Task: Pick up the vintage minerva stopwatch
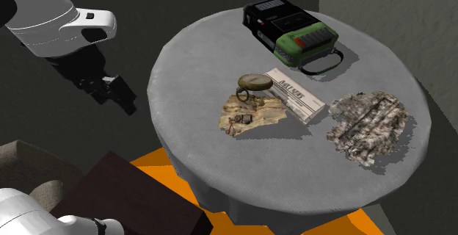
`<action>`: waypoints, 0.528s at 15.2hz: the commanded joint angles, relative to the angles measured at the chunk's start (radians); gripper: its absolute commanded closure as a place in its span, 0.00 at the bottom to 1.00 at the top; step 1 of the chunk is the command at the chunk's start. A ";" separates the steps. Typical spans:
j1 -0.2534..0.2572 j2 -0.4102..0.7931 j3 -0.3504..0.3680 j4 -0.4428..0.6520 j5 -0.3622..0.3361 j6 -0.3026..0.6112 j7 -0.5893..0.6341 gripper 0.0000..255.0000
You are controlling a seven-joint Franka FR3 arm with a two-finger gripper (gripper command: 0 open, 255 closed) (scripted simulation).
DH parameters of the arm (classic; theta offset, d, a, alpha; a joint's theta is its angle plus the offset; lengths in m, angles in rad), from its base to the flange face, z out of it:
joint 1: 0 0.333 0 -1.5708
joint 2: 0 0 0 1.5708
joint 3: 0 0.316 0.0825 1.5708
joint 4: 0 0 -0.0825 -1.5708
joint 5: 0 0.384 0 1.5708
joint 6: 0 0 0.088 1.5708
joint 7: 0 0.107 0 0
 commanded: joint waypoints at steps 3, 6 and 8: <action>-0.011 0.066 -0.026 0.030 -0.008 0.040 -0.010 0.00; -0.026 0.168 -0.065 0.083 -0.014 0.094 -0.025 0.00; -0.034 0.237 -0.090 0.124 -0.014 0.125 -0.037 0.00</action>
